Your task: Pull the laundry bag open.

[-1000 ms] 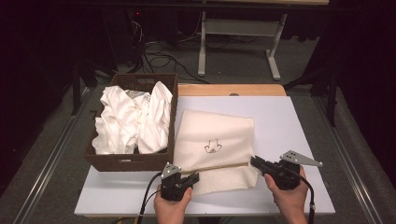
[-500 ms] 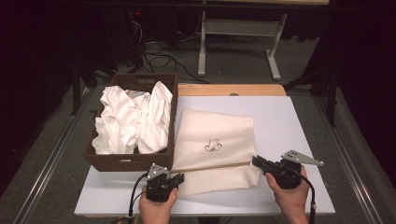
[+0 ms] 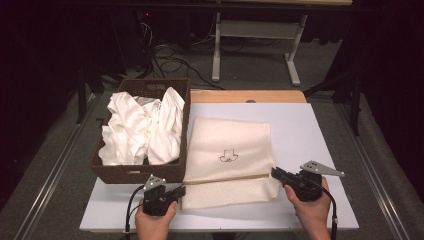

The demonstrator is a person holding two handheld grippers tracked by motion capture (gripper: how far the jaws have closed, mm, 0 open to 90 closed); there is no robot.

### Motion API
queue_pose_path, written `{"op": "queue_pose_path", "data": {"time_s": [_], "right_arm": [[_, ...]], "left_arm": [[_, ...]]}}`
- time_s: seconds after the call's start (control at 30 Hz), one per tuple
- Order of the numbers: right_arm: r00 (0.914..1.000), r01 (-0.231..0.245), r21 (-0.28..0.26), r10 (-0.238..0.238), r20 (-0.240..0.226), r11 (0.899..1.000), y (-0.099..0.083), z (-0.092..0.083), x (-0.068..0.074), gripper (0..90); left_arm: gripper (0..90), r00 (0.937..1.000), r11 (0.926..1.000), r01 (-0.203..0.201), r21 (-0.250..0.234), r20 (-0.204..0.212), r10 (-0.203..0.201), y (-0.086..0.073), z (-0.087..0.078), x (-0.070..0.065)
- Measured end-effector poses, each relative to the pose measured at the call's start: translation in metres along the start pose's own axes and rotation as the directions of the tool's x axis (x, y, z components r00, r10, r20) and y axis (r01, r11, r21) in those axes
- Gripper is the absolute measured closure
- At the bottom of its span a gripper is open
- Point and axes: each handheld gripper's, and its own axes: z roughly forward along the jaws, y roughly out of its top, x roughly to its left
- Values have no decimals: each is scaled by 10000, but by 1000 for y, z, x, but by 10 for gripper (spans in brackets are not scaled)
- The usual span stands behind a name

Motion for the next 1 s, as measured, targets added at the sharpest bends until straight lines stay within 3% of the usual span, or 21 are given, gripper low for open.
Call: {"op": "queue_pose_path", "data": {"time_s": [0.23, 0.4, 0.63, 0.8, 1.0], "right_arm": [[9972, 248, 473, -281, 691, 9986, -3, 6, -1, 854], [9945, 261, 770, -336, 989, 9967, -6, 10, -4, 856], [9901, -76, 1355, -116, 1402, 9908, -16, 21, -13, 857], [9880, -423, 1626, 171, 1537, 9858, -22, 26, -19, 858], [9801, -388, 2004, -18, 1984, 9789, -30, 33, -17, 859]], "left_arm": [[871, 10000, 10000, -11, 15, 59, 11, 2, -6, 7], [871, 9984, 9992, 389, 33, 400, -390, 0, -6, 14], [872, 9994, 9998, 41, 211, 343, -48, 1, -5, 12], [872, 9990, 9995, 117, 283, 436, -130, 2, -4, 15], [872, 9987, 9994, 170, 311, 475, -185, 1, -1, 16]]}}
